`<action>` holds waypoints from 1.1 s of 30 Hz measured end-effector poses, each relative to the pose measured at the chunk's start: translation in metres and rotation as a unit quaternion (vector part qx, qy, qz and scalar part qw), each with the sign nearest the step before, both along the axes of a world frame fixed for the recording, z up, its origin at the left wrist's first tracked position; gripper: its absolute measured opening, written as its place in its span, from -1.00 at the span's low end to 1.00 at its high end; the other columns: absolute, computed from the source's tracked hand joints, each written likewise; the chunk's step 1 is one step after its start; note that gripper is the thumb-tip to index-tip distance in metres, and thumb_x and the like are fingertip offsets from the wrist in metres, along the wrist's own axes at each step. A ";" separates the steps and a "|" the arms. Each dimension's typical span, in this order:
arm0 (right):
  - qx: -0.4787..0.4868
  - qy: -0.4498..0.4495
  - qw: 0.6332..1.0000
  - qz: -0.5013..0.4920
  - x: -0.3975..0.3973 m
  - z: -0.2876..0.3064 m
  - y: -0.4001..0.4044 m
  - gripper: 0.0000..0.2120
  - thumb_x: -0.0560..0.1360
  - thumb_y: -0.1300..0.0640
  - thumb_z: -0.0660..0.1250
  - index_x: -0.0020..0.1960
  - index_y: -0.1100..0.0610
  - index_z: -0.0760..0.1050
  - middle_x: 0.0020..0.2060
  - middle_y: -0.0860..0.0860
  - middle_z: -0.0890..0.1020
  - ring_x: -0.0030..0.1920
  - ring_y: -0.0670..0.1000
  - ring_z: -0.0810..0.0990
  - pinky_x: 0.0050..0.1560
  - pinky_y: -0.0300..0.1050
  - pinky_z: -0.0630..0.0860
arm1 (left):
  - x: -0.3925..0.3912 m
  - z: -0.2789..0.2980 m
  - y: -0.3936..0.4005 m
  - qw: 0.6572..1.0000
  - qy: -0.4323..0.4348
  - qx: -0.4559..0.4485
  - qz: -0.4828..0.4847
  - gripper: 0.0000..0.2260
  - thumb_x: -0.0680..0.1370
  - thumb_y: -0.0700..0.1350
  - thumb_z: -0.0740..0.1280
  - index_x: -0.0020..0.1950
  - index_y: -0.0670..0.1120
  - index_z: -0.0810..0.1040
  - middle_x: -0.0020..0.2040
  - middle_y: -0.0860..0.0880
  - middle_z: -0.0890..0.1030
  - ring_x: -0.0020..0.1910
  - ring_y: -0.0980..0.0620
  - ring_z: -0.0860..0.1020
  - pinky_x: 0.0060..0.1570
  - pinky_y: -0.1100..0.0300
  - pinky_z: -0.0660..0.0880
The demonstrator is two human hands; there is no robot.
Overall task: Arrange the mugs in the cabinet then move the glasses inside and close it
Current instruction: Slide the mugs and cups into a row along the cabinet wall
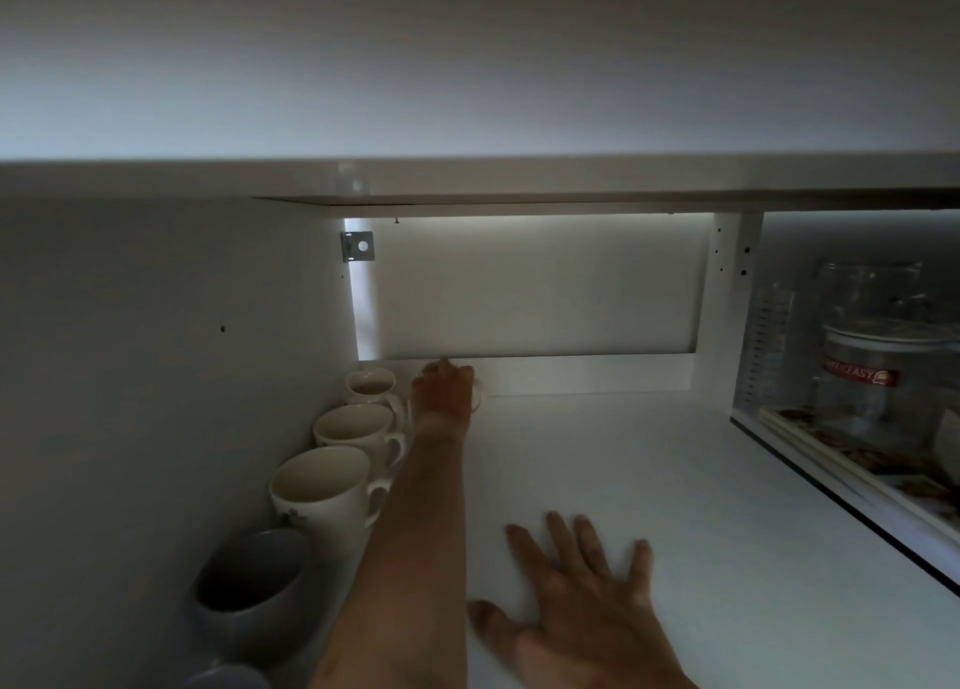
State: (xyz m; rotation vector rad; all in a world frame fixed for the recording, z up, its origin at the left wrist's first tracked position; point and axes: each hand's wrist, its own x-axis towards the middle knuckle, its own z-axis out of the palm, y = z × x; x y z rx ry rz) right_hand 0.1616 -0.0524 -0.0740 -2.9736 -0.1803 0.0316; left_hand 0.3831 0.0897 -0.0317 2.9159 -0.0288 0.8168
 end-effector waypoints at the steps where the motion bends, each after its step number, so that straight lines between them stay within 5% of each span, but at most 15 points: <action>1: -0.001 0.004 1.000 0.002 -0.001 0.001 -0.001 -0.14 0.39 -0.55 -0.06 0.57 -0.23 -0.21 0.60 -0.06 -0.20 0.57 0.02 -0.30 0.38 0.46 -0.38 | -0.002 0.002 -0.001 1.000 0.000 -0.002 0.001 -0.72 0.61 -0.17 0.16 0.29 -0.01 0.49 0.28 -0.12 0.46 0.29 -0.13 0.42 0.18 0.02 0.40; 12: -0.005 0.007 1.000 0.010 -0.005 0.002 -0.001 -0.15 0.41 -0.54 -0.12 0.57 -0.20 -0.21 0.61 -0.05 -0.18 0.57 0.04 -0.29 0.38 0.44 -0.38 | -0.024 0.001 -0.004 0.996 -0.007 0.086 0.020 -0.69 0.57 0.02 0.19 0.22 -0.04 0.56 0.20 -0.13 0.56 0.21 -0.14 0.47 0.18 0.06 0.33; 18: -0.008 0.014 1.000 0.014 -0.006 0.005 -0.001 -0.17 0.43 -0.52 -0.10 0.57 -0.19 -0.21 0.61 -0.04 -0.19 0.57 0.05 -0.30 0.39 0.46 -0.36 | -0.027 0.000 -0.012 0.994 0.003 0.105 0.040 -0.69 0.57 -0.20 0.18 0.30 -0.13 0.48 0.23 -0.17 0.52 0.25 -0.16 0.48 0.30 0.05 0.30; 33: -0.012 0.019 1.000 0.011 -0.001 0.003 -0.001 -0.19 0.43 -0.50 -0.08 0.57 -0.22 -0.22 0.60 -0.06 -0.21 0.57 0.04 -0.31 0.39 0.46 -0.36 | -0.014 -0.002 -0.017 0.995 0.020 0.038 0.089 -0.73 0.64 -0.05 0.16 0.25 -0.12 0.52 0.23 -0.16 0.52 0.25 -0.17 0.44 0.14 0.04 0.39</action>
